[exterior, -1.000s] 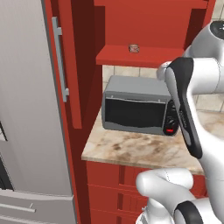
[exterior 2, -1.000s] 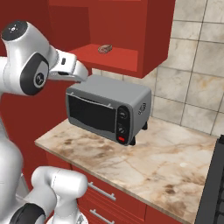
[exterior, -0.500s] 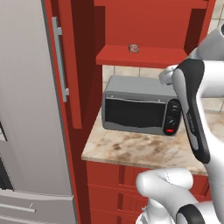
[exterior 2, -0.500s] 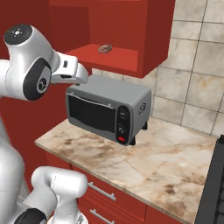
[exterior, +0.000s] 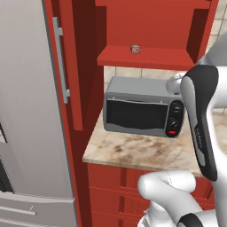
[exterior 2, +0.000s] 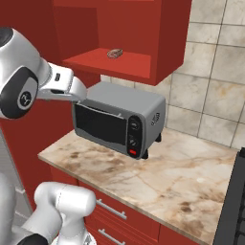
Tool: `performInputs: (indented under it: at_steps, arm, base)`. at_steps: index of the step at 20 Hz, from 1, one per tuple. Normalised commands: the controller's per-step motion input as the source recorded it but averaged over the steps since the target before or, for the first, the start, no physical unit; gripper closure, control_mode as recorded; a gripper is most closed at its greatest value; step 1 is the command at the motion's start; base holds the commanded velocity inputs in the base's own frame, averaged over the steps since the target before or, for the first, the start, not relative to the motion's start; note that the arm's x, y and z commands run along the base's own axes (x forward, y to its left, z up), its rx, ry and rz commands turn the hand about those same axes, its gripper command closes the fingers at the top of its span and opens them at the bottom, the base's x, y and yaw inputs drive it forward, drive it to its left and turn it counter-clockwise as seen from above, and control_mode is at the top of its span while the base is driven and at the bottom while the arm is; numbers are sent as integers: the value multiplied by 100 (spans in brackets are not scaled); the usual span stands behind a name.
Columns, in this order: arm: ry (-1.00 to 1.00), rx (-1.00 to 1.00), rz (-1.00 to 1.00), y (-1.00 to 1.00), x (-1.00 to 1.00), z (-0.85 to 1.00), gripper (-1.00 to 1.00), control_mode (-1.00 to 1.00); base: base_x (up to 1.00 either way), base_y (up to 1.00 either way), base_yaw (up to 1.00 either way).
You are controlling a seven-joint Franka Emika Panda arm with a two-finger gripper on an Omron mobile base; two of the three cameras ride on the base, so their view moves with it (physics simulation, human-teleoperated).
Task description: Pick up the bar soap and sponge from the sink, and place them back in the cabinet, and close the cabinet door.
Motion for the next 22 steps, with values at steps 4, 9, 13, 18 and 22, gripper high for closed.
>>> performInputs:
  at_steps: [4, 9, 13, 18, 22]
  arm:
    - [12, 0, -3, 0, -49, 7, -100, -100]
    - [11, 0, 11, 3, 0, -1, -100, -100]
    - [10, 0, 8, 8, -12, -6, -100, -100]
    - [2, 0, 0, 6, -19, -14, -100, -100]
    - [0, 0, 0, 5, -16, -16, -100, -100]
  base:
    - [0, 0, 0]
    - [0, 0, 0]
    - [0, 0, 0]
    - [0, 0, 0]
    - [0, 0, 0]
